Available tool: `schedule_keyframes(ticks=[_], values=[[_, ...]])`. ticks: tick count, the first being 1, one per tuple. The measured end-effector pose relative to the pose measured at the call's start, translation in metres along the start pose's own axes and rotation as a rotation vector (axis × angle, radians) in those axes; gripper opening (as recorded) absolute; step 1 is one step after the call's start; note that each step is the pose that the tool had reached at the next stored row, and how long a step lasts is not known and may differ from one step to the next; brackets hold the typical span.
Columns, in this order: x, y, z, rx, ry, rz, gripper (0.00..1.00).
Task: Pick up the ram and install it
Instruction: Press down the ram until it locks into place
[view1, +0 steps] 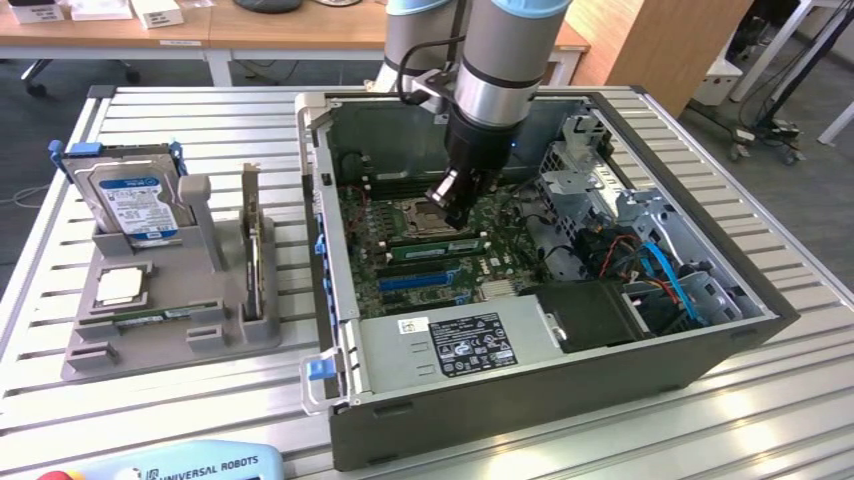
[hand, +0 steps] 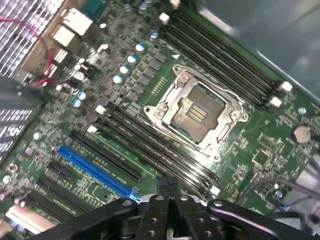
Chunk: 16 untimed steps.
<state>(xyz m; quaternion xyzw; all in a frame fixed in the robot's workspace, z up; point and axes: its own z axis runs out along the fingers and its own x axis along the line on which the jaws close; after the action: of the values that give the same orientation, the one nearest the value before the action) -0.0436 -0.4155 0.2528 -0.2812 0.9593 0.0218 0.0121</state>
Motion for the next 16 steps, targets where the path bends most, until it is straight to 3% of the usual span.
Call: schedule_keyframes(ticks=[16], values=[[0.0001,-0.0001,0.0014,0.0079,-0.0078,0.223,0.10]])
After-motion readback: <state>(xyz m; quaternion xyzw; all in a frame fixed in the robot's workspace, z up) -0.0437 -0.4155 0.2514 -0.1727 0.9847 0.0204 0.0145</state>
